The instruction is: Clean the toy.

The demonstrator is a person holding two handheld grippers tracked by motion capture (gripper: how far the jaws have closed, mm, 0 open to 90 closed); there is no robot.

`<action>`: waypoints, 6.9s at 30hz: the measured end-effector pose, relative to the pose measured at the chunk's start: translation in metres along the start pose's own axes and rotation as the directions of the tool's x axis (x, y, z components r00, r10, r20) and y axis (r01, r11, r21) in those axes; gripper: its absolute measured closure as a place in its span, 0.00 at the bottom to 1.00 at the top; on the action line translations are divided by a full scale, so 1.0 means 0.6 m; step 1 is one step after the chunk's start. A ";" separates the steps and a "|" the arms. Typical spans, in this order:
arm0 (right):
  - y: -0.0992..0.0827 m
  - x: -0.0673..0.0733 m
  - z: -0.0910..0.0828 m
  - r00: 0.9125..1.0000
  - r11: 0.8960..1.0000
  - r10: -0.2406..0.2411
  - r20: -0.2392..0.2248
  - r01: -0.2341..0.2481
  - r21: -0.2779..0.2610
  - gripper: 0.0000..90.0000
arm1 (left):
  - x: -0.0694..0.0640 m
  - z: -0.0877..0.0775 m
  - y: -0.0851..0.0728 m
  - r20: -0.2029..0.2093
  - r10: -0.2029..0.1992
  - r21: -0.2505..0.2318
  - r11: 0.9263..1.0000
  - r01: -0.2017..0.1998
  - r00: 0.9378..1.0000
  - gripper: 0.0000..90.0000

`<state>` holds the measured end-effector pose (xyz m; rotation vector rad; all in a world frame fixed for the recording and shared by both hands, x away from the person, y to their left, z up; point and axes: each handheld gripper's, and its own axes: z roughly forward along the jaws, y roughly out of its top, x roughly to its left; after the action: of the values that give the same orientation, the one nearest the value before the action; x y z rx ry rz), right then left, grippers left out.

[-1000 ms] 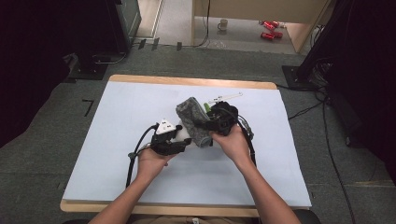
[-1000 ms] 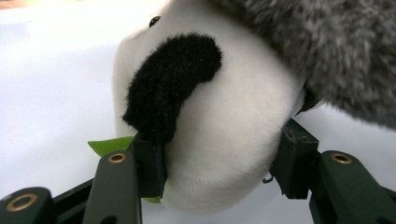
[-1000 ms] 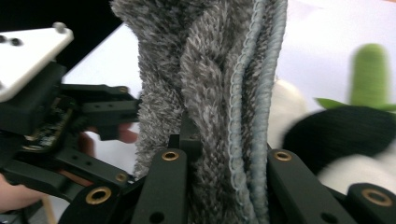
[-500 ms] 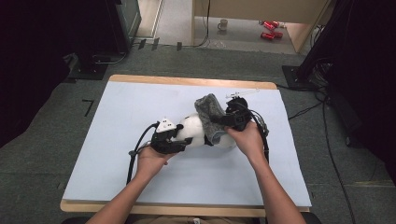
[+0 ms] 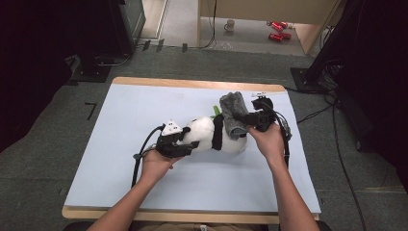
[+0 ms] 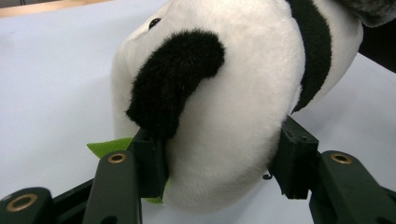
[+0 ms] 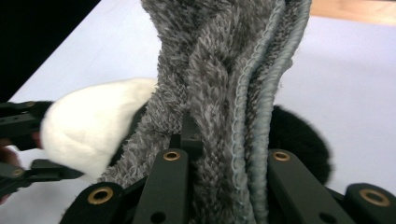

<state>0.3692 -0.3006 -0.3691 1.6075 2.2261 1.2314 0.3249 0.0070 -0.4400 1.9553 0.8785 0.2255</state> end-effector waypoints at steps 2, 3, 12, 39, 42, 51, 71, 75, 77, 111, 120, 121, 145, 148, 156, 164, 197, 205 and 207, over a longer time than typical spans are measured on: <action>0.000 -0.006 -0.004 1.000 1.000 0.008 0.004 -0.008 -0.005 0.87 | 0.000 0.000 0.001 0.003 0.001 0.000 1.000 -0.001 1.000 0.51; -0.001 -0.008 -0.006 1.000 1.000 0.016 0.008 -0.016 -0.008 0.87 | 0.000 0.000 0.001 0.003 0.000 0.000 1.000 0.000 1.000 0.51; -0.004 -0.032 -0.029 0.997 0.998 0.048 0.052 -0.045 -0.048 0.87 | 0.007 0.000 0.003 0.009 -0.016 0.006 1.000 0.016 1.000 0.51; -0.032 0.046 -0.056 0.994 0.997 -0.009 -0.113 0.000 -0.077 0.87 | 0.052 -0.043 0.022 0.029 -0.160 0.055 0.986 0.158 0.987 0.54; -0.044 0.048 -0.029 0.994 1.000 -0.012 -0.109 0.008 -0.030 0.87 | 0.055 -0.041 0.020 0.019 -0.130 0.053 0.990 0.129 0.991 0.48; -0.045 0.033 -0.012 0.994 0.998 -0.020 -0.107 0.014 -0.053 0.85 | 0.074 -0.041 0.004 0.076 -0.111 -0.003 0.994 0.111 0.991 0.32; -0.023 0.018 0.017 0.995 0.995 -0.040 -0.095 0.031 -0.100 0.83 | 0.085 -0.020 -0.030 0.045 0.018 -0.057 0.998 -0.015 0.999 0.22; -0.024 0.021 0.019 0.995 0.992 -0.072 -0.069 0.064 -0.113 0.82 | 0.084 -0.009 -0.031 0.032 0.027 -0.078 0.997 -0.025 0.999 0.21; -0.024 0.020 0.020 0.995 0.990 -0.080 -0.051 0.073 -0.123 0.79 | 0.082 -0.009 -0.032 0.018 0.034 -0.087 0.996 -0.032 0.999 0.30; -0.041 0.163 0.085 0.961 0.979 -0.203 -0.186 0.193 -0.069 0.86 | 0.036 -0.018 -0.015 -0.002 -0.075 -0.043 0.996 0.075 0.997 0.58; -0.038 0.118 0.080 0.970 0.975 -0.221 -0.100 0.220 -0.023 0.87 | 0.059 -0.009 -0.019 0.019 -0.121 -0.036 0.992 0.121 0.992 0.57; -0.037 0.114 0.076 0.971 0.975 -0.222 -0.092 0.220 -0.023 0.87 | 0.060 -0.009 -0.019 0.017 -0.119 -0.036 0.992 0.120 0.993 0.57; -0.044 0.007 -0.024 0.986 0.988 -0.094 0.135 0.109 -0.108 0.87 | 0.084 0.001 -0.008 0.045 -0.132 -0.001 0.991 0.132 0.990 0.56; -0.040 0.008 -0.040 0.993 0.986 -0.056 0.101 0.071 -0.150 0.87 | 0.083 0.004 -0.008 0.046 -0.125 -0.009 0.992 0.125 0.991 0.56; -0.020 0.077 -0.028 0.991 0.977 -0.134 -0.003 0.132 -0.167 0.87 | 0.070 -0.003 -0.011 0.064 -0.133 -0.008 0.991 0.134 0.989 0.54; -0.013 0.144 0.026 0.969 0.981 -0.180 -0.170 0.164 -0.102 0.87 | 0.043 -0.022 -0.011 0.072 -0.178 0.002 0.984 0.178 0.981 0.58; -0.025 0.053 0.019 0.991 0.990 -0.124 -0.046 0.120 -0.075 0.88 | 0.094 -0.011 0.001 0.036 -0.107 0.022 0.994 0.106 0.994 0.58; -0.036 0.037 -0.001 0.992 0.990 -0.123 0.019 0.124 -0.072 0.88 | 0.108 -0.003 0.008 0.061 -0.080 0.033 0.996 0.078 0.995 0.58; -0.039 0.030 -0.005 0.994 0.991 -0.105 0.027 0.107 -0.075 0.88 | 0.113 0.000 0.009 0.064 -0.087 0.035 0.996 0.085 0.994 0.58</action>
<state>0.3426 -0.2896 -0.3769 1.4490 2.1909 1.2471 0.3763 0.0503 -0.4485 1.9390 0.9258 0.0968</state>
